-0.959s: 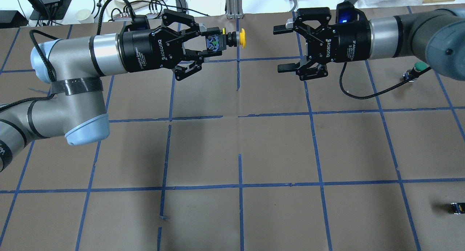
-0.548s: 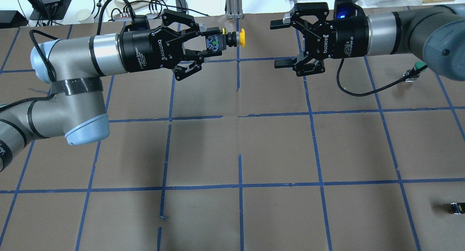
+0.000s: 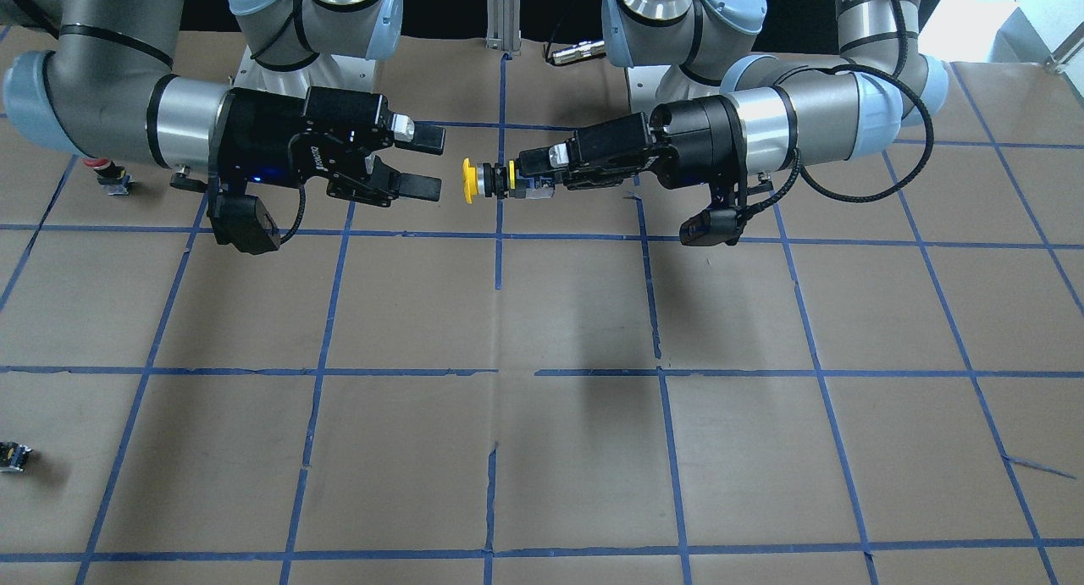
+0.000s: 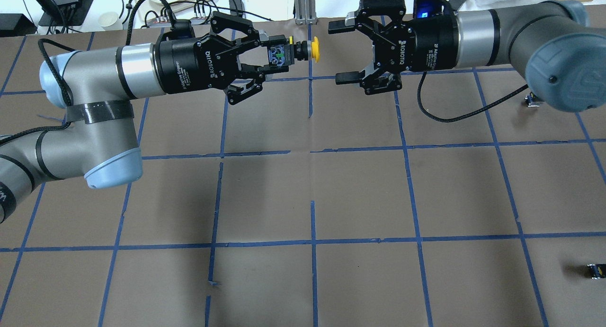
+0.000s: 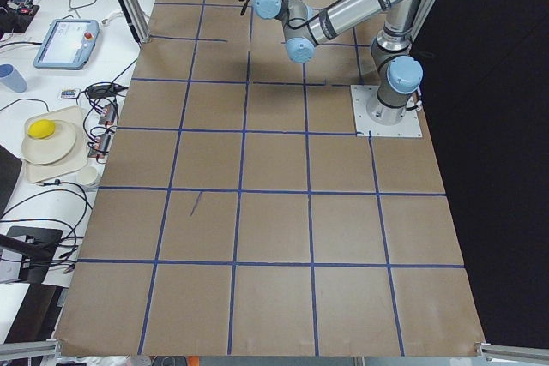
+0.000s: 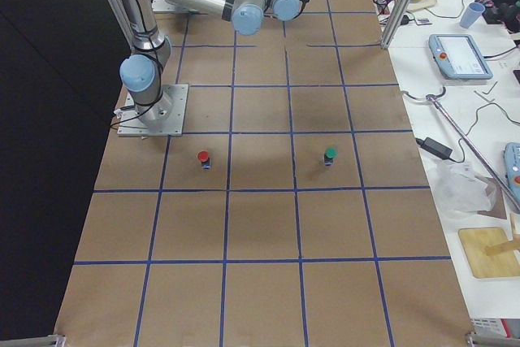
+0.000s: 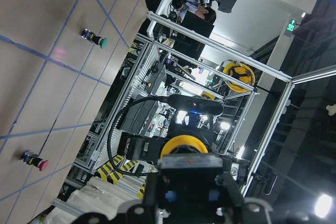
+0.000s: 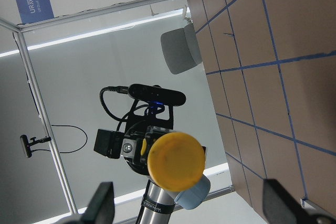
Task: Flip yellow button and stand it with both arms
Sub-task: 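Bring the open right gripper to the yellow button's body beside the left gripper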
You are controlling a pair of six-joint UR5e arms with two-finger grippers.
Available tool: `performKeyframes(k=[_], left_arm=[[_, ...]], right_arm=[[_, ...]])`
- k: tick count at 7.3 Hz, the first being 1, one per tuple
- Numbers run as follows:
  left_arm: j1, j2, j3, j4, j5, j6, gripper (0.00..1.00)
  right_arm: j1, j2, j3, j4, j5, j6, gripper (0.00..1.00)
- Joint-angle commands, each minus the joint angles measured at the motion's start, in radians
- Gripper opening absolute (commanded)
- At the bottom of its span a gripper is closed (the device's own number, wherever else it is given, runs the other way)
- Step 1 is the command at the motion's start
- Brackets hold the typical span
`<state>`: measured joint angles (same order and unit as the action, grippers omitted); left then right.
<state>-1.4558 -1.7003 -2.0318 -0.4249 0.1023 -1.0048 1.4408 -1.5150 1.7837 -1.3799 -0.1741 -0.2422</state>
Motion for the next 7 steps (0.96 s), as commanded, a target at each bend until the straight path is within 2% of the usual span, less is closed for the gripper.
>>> performKeyframes(k=[1, 2, 5, 7], left_arm=[[0.0, -0.001, 0.001, 0.002, -0.001, 0.0, 0.15], [0.0, 0.001, 0.001, 0.002, -0.001, 0.0, 0.15], [0.0, 0.001, 0.001, 0.002, -0.001, -0.002, 0.15], [0.0, 0.001, 0.002, 0.002, -0.001, -0.002, 0.15]], right_arm=[[0.009, 0.002, -0.003, -0.042, -0.001, 0.035, 0.98], [0.009, 0.002, -0.001, -0.041, -0.005, 0.037, 0.93], [0.027, 0.03, -0.003, -0.103, -0.001, 0.087, 0.93], [0.056, 0.05, -0.001, -0.264, -0.002, 0.222, 0.93]])
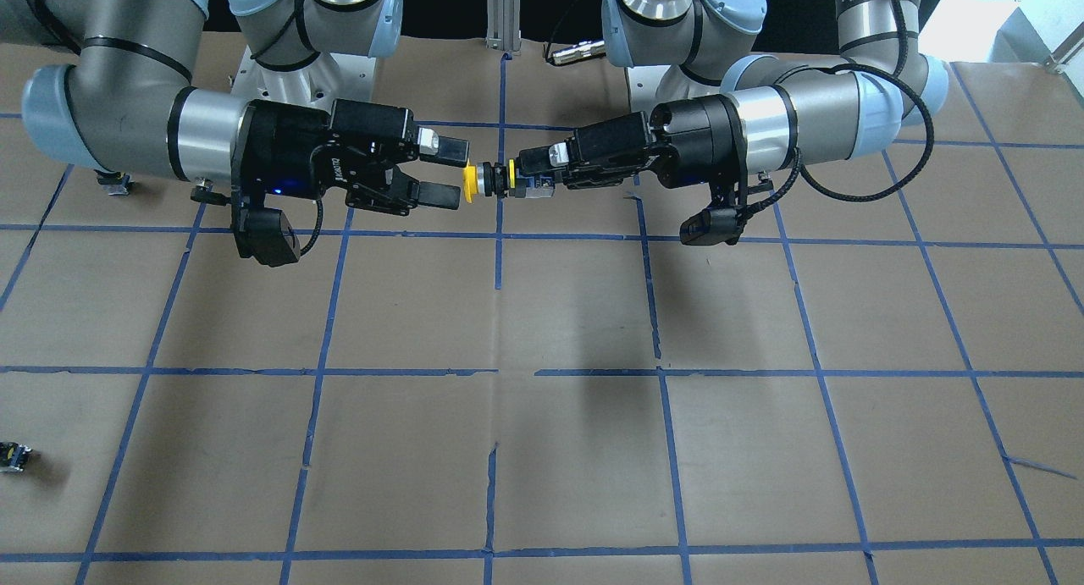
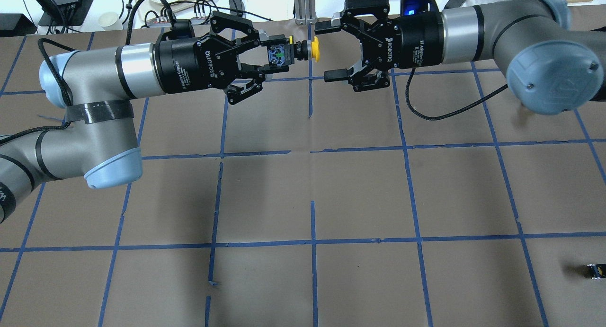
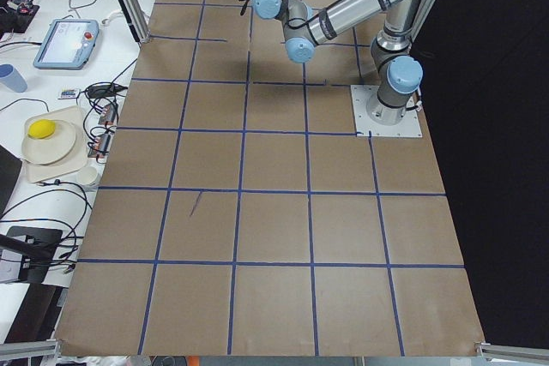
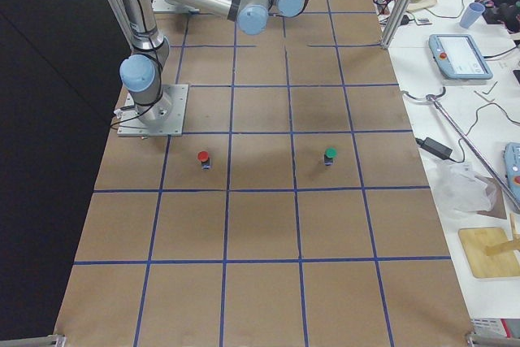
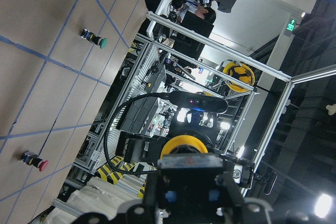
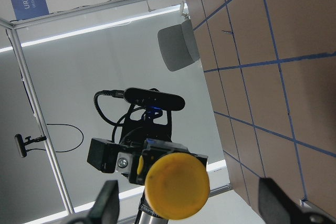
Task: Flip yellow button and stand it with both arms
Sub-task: 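Bring the open right gripper to the yellow button's body beside the left gripper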
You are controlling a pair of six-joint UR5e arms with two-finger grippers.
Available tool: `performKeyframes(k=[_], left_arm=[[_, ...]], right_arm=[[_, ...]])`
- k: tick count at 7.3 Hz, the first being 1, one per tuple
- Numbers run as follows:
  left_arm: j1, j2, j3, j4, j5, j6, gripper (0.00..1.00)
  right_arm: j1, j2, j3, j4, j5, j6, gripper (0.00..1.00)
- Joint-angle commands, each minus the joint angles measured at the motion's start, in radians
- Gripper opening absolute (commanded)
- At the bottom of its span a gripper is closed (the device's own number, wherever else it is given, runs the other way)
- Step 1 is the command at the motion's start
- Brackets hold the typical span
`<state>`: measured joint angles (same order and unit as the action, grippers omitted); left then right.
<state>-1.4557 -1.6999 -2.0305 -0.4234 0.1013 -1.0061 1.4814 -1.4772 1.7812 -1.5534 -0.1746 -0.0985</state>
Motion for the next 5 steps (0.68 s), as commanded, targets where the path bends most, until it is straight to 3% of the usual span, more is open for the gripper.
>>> performKeyframes(k=[1, 2, 4, 5], left_arm=[[0.0, 0.0, 0.001, 0.0, 0.0, 0.0, 0.15], [0.0, 0.0, 0.001, 0.0, 0.0, 0.0, 0.15], [0.0, 0.002, 0.001, 0.0, 0.0, -0.002, 0.15], [0.0, 0.002, 0.003, 0.0, 0.0, -0.003, 0.15]], right_arm=[[0.017, 0.012, 0.009, -0.118, -0.008, 0.103, 0.93], [0.017, 0.012, 0.01, -0.117, -0.014, 0.105, 0.93], [0.017, 0.008, 0.006, -0.117, -0.007, 0.106, 0.52], [0.016, 0.005, 0.003, -0.117, -0.002, 0.106, 0.4]])
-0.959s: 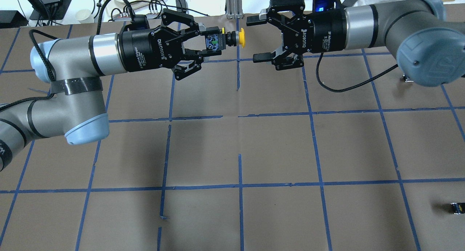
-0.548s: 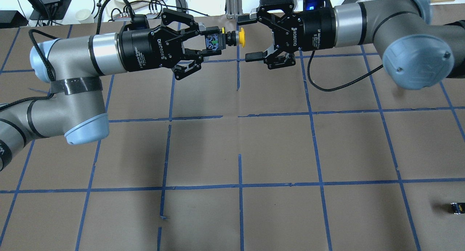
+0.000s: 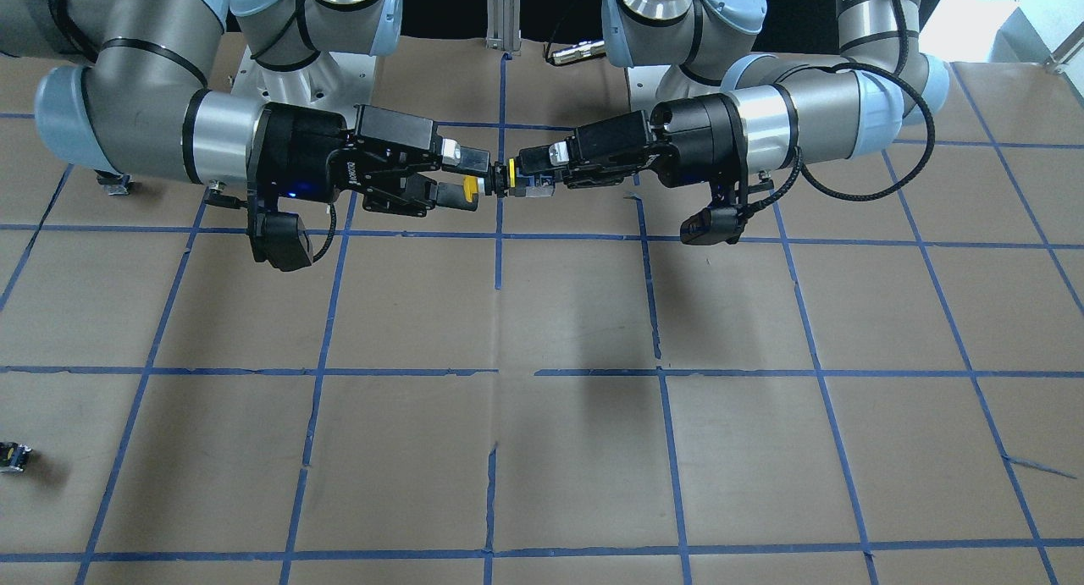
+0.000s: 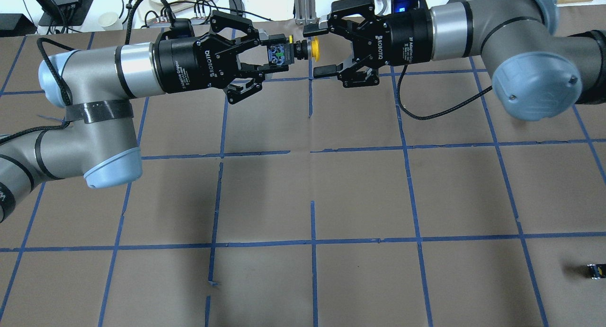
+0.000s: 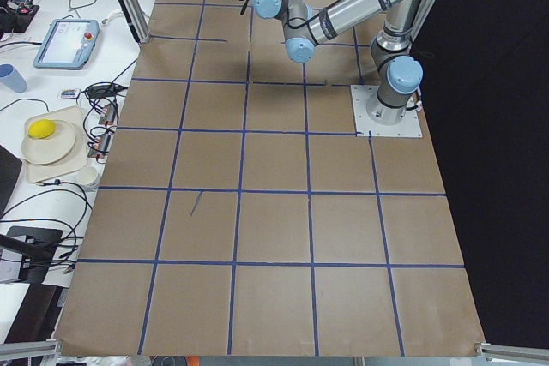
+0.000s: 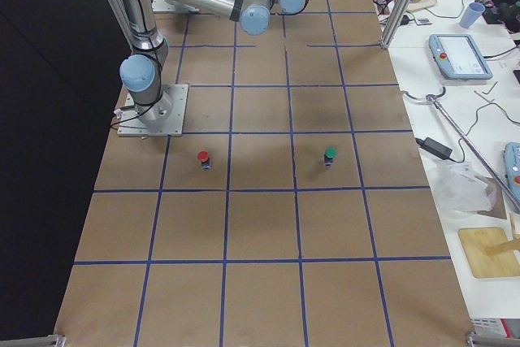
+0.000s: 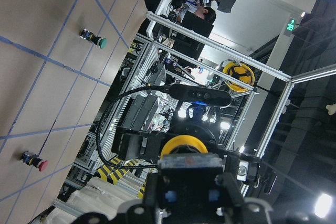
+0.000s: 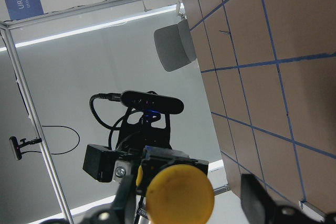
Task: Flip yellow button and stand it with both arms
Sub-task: 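Bring the open right gripper to the yellow button's body beside the left gripper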
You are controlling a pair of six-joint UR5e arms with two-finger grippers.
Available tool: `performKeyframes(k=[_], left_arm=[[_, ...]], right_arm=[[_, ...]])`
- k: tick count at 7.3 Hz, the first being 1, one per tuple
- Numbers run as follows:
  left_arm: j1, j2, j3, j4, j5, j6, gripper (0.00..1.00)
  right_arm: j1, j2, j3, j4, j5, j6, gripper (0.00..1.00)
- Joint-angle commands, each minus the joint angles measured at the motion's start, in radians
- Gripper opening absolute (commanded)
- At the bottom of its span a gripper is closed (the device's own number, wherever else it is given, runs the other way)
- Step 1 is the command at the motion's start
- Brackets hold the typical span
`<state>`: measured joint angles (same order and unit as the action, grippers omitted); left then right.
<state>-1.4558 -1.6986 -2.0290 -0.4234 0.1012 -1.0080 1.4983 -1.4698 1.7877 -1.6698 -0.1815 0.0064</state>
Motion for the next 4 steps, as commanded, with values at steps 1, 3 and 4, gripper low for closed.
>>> performKeyframes(k=[1, 3, 4], left_arm=[[0.0, 0.001, 0.0, 0.0, 0.0, -0.001, 0.15], [0.0, 0.002, 0.001, 0.0, 0.0, -0.001, 0.15], [0.002, 0.002, 0.003, 0.0, 0.0, -0.004, 0.18]], right_arm=[[-0.001, -0.006, -0.007, 0.001, 0.005, 0.01, 0.33], [-0.004, -0.021, -0.007, 0.002, -0.004, 0.017, 0.29], [-0.003, -0.024, -0.007, 0.001, -0.003, 0.015, 0.29]])
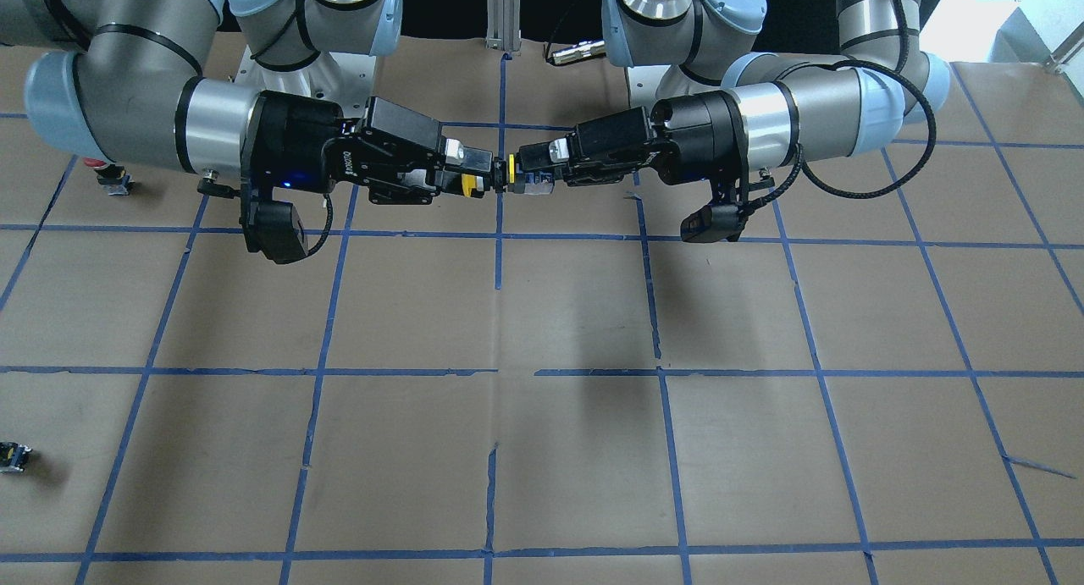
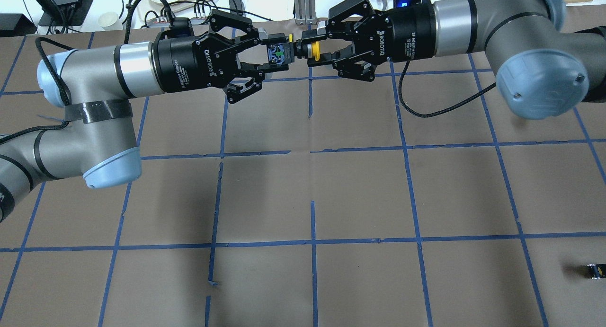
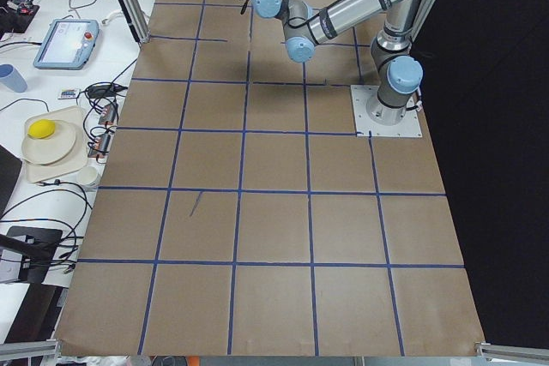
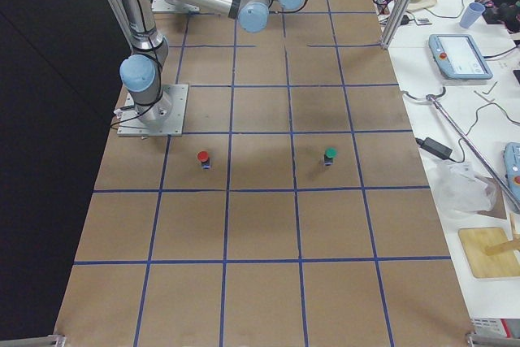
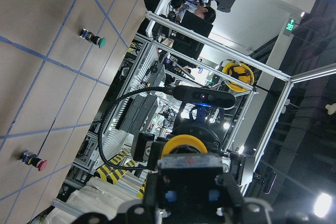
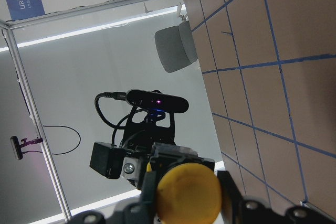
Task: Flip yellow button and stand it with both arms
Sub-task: 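Close the right gripper on the button and open the left gripper, then carry the button with the right gripper toward the green button while the left arm withdraws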
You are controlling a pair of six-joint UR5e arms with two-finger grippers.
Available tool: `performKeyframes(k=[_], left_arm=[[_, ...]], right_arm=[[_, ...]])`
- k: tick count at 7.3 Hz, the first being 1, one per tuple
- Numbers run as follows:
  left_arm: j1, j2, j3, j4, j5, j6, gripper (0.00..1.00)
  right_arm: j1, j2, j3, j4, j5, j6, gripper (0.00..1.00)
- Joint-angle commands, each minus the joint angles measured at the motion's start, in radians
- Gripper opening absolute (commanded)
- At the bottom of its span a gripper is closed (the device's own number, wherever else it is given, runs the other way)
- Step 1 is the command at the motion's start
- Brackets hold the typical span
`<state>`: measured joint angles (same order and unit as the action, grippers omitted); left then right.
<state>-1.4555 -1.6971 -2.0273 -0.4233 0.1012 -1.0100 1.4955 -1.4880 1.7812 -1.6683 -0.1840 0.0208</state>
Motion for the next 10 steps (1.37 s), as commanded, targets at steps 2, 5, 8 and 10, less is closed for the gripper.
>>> performKeyframes(k=[2, 5, 8, 10], left_arm=[[0.003, -0.001, 0.007, 0.0, 0.002, -0.013, 1.0], [0.006, -0.003, 0.007, -0.002, 0.002, -0.013, 1.0], [0.024, -0.001, 0.012, -0.002, 0.04, 0.005, 1.0], [0.076, -0.016, 0.012, 0.0, 0.074, 0.068, 1.0]], right_arm=[[0.0, -0.006, 0.0, -0.001, -0.003, 0.001, 0.29], [-0.004, -0.006, -0.005, -0.004, -0.041, 0.001, 0.29], [-0.004, -0.04, -0.057, 0.001, -0.413, 0.002, 0.29], [-0.004, -0.07, -0.057, -0.005, -0.728, -0.015, 0.29]])
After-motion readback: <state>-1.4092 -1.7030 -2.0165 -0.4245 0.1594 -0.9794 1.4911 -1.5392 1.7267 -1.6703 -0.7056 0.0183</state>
